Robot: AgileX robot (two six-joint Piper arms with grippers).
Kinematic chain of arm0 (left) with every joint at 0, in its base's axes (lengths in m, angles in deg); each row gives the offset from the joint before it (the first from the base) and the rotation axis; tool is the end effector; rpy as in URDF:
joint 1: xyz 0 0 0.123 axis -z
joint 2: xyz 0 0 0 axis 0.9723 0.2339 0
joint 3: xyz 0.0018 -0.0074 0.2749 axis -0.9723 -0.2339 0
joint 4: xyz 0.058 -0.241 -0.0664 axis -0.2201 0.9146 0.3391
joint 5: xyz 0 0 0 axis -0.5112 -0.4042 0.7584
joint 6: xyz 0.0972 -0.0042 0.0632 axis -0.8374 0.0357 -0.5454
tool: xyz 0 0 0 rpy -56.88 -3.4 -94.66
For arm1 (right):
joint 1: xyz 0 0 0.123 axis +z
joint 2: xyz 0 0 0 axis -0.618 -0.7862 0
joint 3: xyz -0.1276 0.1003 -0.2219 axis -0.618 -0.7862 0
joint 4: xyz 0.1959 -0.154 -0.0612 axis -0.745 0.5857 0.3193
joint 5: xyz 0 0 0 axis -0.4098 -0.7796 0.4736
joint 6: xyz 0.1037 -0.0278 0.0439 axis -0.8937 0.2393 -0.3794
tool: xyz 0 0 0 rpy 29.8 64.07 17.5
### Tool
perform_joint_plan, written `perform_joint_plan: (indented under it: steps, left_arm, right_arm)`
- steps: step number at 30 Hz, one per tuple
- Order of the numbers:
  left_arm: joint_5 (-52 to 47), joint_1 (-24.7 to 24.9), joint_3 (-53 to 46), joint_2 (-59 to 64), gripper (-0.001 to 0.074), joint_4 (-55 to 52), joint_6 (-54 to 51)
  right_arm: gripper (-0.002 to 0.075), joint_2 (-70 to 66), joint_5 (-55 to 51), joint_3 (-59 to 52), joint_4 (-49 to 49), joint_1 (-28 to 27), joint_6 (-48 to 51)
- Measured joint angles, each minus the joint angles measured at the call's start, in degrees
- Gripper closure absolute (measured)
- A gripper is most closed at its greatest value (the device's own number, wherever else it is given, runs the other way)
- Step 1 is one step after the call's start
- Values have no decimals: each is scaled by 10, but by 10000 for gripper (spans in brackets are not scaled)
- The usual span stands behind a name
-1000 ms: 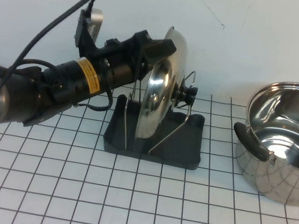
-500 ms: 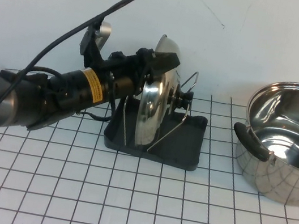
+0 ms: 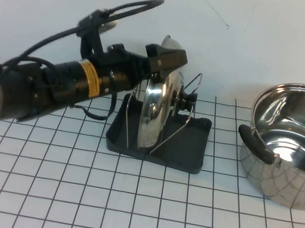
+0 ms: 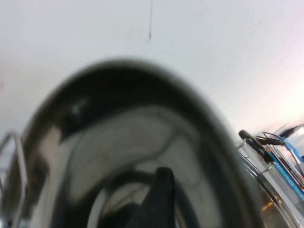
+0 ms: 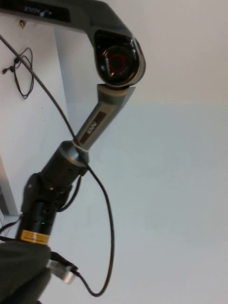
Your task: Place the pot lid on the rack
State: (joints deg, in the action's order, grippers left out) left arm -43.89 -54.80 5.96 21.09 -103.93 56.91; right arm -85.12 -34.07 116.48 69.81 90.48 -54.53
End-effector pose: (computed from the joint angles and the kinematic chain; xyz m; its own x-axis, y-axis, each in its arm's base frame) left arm 0.3728 -0.2150 0.2428 -0.6111 -0.4047 -0.6803 0.5330 0.4250 -0.7317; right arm 0.0542 0.1111 0.3640 0.1296 0.1363 -0.9822 -0.9004 0.4311 -0.0590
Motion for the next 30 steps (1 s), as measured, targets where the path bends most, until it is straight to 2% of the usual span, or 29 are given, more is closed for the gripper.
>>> perform_joint_plan:
  steps: [6, 8, 10, 14, 15, 17, 20, 24, 30]
  left_arm:
    - [-5, -37, 0, -58, 48, -50, -12]
    - [-5, -57, 0, -81, 86, -89, 2]
    - [-9, -83, 0, -110, 177, -142, 24]
    - [-7, -132, 0, -170, 540, -274, 108]
    - [-7, -145, 0, -187, 606, -307, 122]
    - [-7, -156, 0, -219, 675, -372, 147]
    - [-19, -160, 0, -278, 717, -474, 194]
    - [-24, -160, 0, -367, 731, -506, 207]
    - [-63, -161, 0, -474, 734, -510, 173]
  right_arm:
    - [722, 0, 5, 0, 0, 0, 0]
    - [722, 0, -4, 0, 0, 0, 0]
    - [722, 0, -22, 0, 0, 0, 0]
    - [722, 0, -92, 0, 0, 0, 31]
    - [722, 0, -114, 0, 0, 0, 47]
    - [722, 0, -174, 0, -1, 0, 99]
    - [722, 0, -273, 1, -5, 0, 198]
    - [722, 0, -404, 22, -26, 0, 341]
    - [722, 0, -665, 110, -199, 0, 716]
